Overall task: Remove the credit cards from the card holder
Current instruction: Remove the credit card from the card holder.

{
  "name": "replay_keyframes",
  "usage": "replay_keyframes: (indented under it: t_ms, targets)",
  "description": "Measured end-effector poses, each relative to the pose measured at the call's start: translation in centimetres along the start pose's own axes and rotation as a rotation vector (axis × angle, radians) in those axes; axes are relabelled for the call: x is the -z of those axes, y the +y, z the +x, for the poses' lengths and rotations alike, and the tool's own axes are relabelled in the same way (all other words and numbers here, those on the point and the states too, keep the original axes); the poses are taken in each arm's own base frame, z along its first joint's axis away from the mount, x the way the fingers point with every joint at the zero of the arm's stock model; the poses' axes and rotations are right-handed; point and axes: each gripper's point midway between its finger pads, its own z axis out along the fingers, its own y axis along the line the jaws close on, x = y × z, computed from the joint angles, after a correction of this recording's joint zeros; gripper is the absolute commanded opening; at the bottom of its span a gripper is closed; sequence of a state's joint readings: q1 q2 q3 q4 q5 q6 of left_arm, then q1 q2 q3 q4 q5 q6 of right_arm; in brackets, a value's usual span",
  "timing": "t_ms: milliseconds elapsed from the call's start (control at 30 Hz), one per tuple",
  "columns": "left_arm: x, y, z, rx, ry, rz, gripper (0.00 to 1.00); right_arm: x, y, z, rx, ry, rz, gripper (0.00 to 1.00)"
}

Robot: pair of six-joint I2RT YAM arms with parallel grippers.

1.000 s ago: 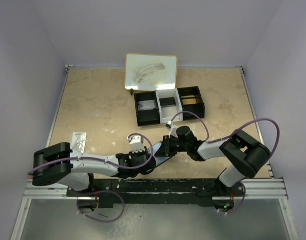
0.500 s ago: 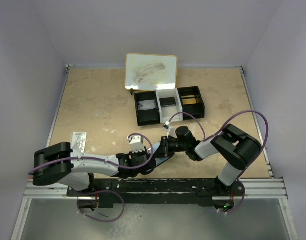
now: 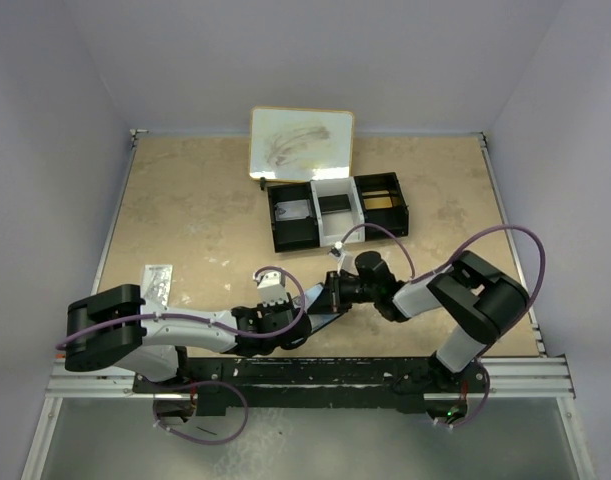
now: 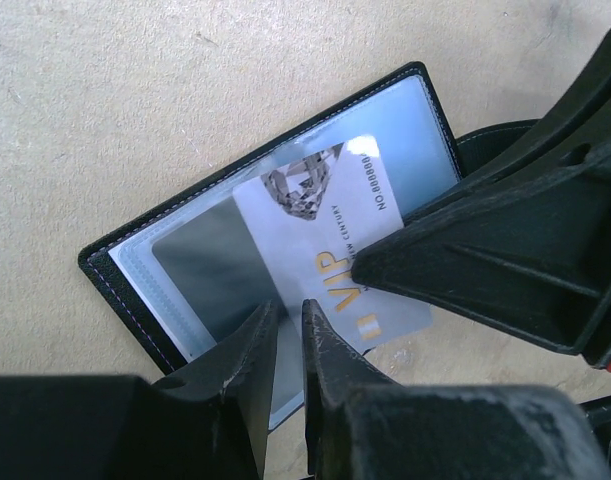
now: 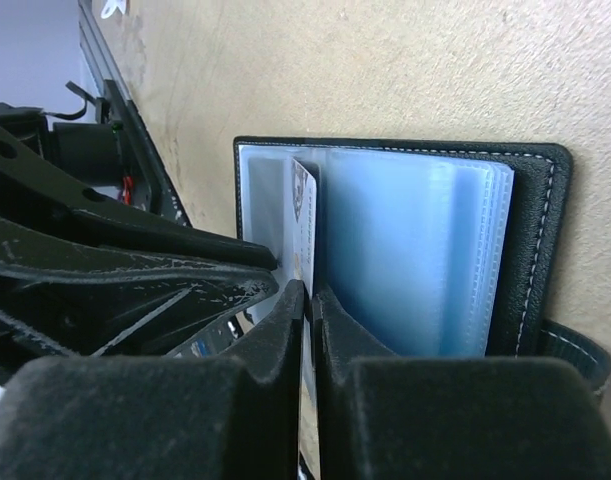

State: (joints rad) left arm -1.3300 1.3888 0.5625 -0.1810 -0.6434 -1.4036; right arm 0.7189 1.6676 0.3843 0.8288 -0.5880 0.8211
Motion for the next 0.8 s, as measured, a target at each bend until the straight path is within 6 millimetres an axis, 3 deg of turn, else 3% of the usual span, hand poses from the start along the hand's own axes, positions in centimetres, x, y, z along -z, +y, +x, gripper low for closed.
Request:
replay_keyframes:
  t_ms: [333, 533, 633, 800]
  targets:
    - [0.1, 0.1, 0.0, -0.003, -0.001, -0.004, 0.14, 1.4, 0.0, -1.1, 0.013, -0.044, 0.054, 0.0]
    - [0.4, 0.5, -0.3, -0.013, -0.003, -0.013, 0.2, 2.2, -0.2, -1.3, 0.027, -0.053, 0.093, 0.0]
    - [0.7, 0.9, -0.5, -0.023, -0.005, -0.019, 0.24, 2.6, 0.1, -1.8, 0.046, -0.075, 0.102, 0.0]
    - [1.9, 0.4, -1.7, -0.023, -0.021, 0.013, 0.43, 3.4, 1.4, -3.0, 0.094, -0.131, 0.083, 0.0]
